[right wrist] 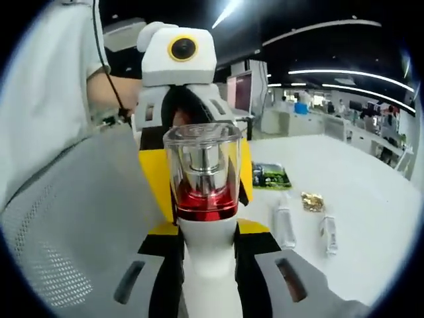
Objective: Arrange the skincare products in the storage area until every visible bottle or jar stands upright without overlapping.
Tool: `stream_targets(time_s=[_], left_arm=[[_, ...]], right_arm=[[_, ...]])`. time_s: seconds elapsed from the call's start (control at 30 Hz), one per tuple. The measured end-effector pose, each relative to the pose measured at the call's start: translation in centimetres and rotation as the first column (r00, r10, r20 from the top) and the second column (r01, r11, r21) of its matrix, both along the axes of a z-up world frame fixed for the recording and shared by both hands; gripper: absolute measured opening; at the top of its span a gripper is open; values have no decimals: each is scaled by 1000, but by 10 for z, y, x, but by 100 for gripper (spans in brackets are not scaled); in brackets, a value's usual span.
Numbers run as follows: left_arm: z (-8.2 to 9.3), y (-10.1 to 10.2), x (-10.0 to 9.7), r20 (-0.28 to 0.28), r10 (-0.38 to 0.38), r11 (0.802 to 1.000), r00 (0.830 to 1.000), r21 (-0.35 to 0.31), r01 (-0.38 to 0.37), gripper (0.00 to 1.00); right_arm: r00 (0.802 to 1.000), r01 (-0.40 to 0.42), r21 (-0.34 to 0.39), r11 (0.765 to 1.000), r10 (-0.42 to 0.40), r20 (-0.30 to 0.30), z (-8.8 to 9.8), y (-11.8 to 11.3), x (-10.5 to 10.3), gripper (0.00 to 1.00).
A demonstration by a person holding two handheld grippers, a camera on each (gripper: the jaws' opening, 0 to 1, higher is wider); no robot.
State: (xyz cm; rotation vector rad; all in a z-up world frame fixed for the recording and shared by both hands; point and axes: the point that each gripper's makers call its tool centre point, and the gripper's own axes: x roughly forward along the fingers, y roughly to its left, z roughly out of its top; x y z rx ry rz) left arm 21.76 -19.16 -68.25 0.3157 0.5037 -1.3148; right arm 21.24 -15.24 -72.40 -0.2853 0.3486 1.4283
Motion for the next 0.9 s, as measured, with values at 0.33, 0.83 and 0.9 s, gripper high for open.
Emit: stream_targets(time_s=[0.33, 0.83, 0.9], left_arm=[[-16, -2, 4, -15, -7, 1000, 1000, 9, 7, 24], [-25, -8, 9, -19, -4, 1000, 1000, -9, 4, 24], [-25, -9, 10, -14, -1, 1000, 1000, -20, 1, 24]], right_arm=[[1000, -11, -36, 999, 10, -21, -17, -4, 5, 28], [995, 49, -38, 998, -52, -90, -30, -15, 9, 28], [994, 62, -33, 998, -64, -84, -30, -16, 10, 28]])
